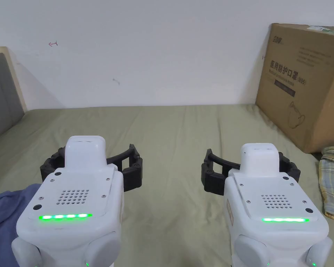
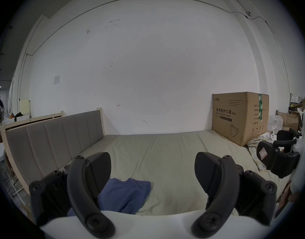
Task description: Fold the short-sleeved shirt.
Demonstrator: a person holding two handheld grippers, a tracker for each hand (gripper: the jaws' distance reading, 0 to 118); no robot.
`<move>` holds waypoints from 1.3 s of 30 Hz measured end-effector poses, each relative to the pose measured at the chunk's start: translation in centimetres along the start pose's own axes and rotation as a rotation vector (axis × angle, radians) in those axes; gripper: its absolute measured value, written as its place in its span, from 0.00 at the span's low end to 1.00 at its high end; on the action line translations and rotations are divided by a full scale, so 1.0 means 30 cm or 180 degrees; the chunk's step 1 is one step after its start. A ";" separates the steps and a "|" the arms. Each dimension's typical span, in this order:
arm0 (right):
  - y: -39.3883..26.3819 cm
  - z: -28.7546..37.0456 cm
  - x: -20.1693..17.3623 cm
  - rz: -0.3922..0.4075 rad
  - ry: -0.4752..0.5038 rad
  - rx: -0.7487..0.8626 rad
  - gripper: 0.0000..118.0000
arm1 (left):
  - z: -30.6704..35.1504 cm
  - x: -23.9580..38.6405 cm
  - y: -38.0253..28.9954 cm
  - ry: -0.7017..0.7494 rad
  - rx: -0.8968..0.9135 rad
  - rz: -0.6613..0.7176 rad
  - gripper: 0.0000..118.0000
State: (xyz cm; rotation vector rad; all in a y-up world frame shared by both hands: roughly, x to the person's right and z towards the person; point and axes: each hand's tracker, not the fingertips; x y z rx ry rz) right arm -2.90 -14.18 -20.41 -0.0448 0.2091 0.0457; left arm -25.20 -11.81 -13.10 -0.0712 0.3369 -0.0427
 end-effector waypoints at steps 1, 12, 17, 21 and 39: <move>0.000 0.001 -0.001 0.0004 -0.0008 0.0007 0.92 | 0.000 0.000 0.000 -0.0003 -0.0001 0.0007 0.87; -0.002 0.001 -0.002 0.0008 0.0010 -0.0017 0.92 | 0.001 -0.001 -0.002 0.0010 0.0001 0.0007 0.87; -0.001 0.001 -0.001 0.0014 -0.0010 -0.0029 0.92 | -0.001 -0.004 -0.004 0.0021 0.0003 0.0017 0.87; 0.001 0.001 0.002 -0.0032 -0.0001 -0.0033 0.92 | 0.000 -0.008 -0.004 0.0011 0.0006 0.0065 0.87; -0.002 -0.003 0.002 -0.0011 0.0035 -0.0041 0.92 | 0.002 -0.004 0.001 0.0022 0.0017 0.0024 0.87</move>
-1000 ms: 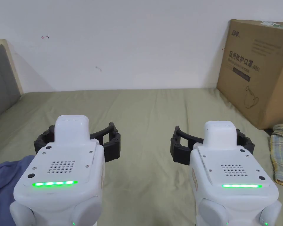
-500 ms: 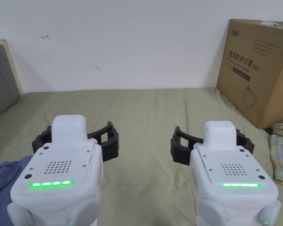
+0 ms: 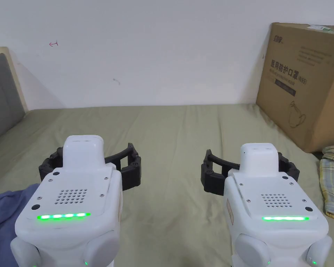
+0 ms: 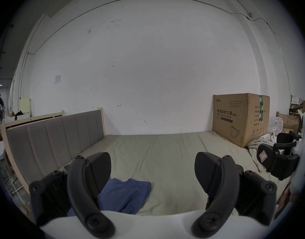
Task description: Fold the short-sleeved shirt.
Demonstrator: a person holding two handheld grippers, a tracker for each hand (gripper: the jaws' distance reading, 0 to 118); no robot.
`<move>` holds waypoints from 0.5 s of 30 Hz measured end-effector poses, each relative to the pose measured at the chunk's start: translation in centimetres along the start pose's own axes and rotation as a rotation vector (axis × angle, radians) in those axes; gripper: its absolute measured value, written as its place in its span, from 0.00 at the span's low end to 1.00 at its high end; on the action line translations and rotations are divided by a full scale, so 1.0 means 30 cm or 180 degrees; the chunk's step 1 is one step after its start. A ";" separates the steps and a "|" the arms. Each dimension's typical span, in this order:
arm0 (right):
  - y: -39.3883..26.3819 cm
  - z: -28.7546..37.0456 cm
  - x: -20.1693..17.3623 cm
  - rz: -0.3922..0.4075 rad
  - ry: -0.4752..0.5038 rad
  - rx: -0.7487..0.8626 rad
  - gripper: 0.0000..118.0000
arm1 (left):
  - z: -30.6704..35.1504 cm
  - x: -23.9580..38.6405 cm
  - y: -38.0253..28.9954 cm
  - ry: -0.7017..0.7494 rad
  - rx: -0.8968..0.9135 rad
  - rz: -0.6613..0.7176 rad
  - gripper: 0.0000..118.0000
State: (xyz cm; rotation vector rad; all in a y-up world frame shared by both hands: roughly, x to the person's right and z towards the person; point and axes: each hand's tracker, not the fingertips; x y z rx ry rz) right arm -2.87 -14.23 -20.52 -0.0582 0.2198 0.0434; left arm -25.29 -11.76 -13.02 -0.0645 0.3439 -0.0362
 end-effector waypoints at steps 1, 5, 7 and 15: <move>0.000 0.000 0.000 -0.0001 0.0002 -0.0004 0.92 | 0.000 0.000 0.000 0.0001 0.0001 -0.0006 0.87; 0.000 -0.004 0.001 -0.0003 0.0016 -0.0027 0.92 | -0.001 0.000 0.001 0.0006 -0.0005 -0.0010 0.87; 0.000 -0.004 0.000 0.0009 0.0007 -0.0030 0.92 | -0.001 0.000 0.000 0.0008 -0.0006 -0.0009 0.87; 0.003 -0.003 -0.001 0.0015 0.0008 -0.0017 0.92 | -0.004 -0.003 0.000 0.0011 -0.0020 -0.0038 0.87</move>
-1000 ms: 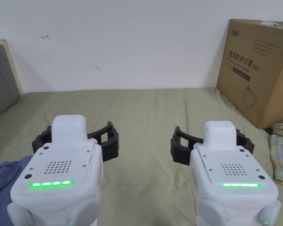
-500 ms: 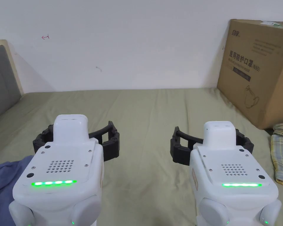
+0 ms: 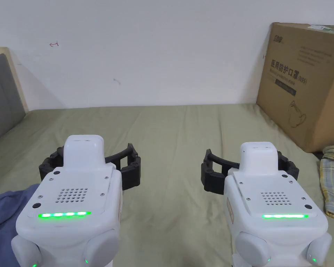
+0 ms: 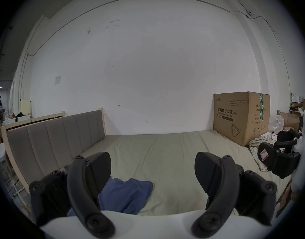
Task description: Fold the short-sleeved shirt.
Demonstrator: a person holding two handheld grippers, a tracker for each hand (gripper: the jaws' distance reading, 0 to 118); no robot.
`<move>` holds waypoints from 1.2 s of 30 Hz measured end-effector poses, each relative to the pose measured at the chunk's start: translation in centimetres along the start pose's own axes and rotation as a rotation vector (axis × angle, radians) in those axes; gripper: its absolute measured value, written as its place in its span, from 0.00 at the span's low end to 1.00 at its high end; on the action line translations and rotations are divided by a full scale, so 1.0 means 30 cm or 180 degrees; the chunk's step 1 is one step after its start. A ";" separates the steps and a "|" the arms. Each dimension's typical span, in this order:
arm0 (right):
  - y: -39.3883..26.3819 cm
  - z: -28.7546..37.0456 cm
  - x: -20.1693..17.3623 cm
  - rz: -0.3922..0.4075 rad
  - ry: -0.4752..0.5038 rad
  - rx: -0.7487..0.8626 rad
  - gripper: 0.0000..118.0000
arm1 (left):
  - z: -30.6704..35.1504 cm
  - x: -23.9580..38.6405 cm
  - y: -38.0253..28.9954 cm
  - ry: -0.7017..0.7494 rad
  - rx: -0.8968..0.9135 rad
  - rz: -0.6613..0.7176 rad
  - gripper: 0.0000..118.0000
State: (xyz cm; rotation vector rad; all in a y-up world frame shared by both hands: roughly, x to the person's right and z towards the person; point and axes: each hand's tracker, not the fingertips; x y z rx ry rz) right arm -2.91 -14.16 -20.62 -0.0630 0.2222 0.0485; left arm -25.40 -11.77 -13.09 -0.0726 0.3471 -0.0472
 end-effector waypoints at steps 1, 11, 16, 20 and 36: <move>0.001 0.000 0.000 0.0001 -0.0003 0.0004 0.92 | 0.000 -0.001 0.000 -0.0002 -0.0001 -0.0003 0.87; -0.004 -0.003 0.004 -0.0026 -0.0010 -0.0014 0.92 | -0.003 -0.005 -0.001 0.0022 0.0003 0.0010 0.87; -0.007 -0.006 0.001 0.0014 -0.0047 -0.0028 0.92 | -0.001 -0.003 -0.006 0.0030 0.0021 0.0004 0.87; -0.009 -0.009 0.002 0.0012 -0.0026 -0.0072 0.92 | -0.004 -0.007 -0.006 -0.0011 0.0003 0.0076 0.87; -0.005 0.005 0.007 -0.0045 -0.0024 0.0012 0.92 | 0.001 0.017 -0.009 0.0104 -0.0045 -0.0112 0.87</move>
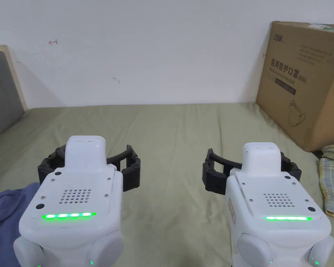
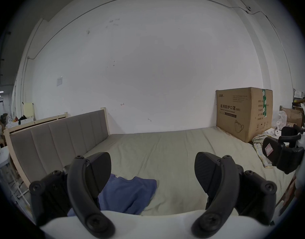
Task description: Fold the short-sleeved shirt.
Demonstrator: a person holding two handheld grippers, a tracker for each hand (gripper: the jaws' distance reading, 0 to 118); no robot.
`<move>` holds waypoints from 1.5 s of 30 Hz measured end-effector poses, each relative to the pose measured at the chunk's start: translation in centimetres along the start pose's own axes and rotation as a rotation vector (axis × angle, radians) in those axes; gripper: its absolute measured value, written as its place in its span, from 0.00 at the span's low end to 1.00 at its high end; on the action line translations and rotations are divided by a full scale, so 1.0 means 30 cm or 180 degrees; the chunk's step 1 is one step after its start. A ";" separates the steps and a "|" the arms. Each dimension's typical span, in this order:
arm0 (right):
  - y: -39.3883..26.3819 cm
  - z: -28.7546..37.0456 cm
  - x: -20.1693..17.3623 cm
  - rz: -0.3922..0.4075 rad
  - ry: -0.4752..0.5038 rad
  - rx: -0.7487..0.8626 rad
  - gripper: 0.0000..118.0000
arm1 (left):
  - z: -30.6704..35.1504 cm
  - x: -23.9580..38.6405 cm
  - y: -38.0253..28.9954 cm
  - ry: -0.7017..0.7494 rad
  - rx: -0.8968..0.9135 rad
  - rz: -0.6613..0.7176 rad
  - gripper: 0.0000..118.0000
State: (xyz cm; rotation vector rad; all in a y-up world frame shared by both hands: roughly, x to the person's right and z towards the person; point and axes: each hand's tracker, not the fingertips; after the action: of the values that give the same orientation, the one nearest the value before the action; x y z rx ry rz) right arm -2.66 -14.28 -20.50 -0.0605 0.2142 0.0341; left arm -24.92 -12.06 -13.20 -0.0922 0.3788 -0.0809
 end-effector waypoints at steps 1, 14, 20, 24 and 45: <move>0.000 0.000 0.000 0.0017 -0.0002 -0.0005 0.92 | 0.001 0.003 -0.001 0.0009 0.0012 -0.0030 0.87; 0.002 0.001 0.002 0.0053 -0.0060 -0.0016 0.92 | 0.007 0.006 0.007 -0.0026 0.0063 -0.0046 0.87; 0.008 -0.004 0.001 0.0080 -0.0011 -0.0040 0.92 | 0.004 0.003 0.001 -0.0040 0.0032 -0.0035 0.87; 0.008 -0.007 0.001 0.0028 0.0027 -0.0084 0.92 | -0.001 0.002 0.005 -0.0071 -0.0019 -0.0001 0.87; 0.006 -0.012 -0.036 0.0085 -0.0041 -0.0074 0.01 | -0.017 -0.021 0.002 -0.0098 -0.0099 0.0134 0.00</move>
State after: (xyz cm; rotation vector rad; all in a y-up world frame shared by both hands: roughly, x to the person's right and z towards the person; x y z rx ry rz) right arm -3.80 -14.16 -20.62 -0.0806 0.2017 0.0635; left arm -25.69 -11.97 -13.44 -0.1160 0.3510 -0.0319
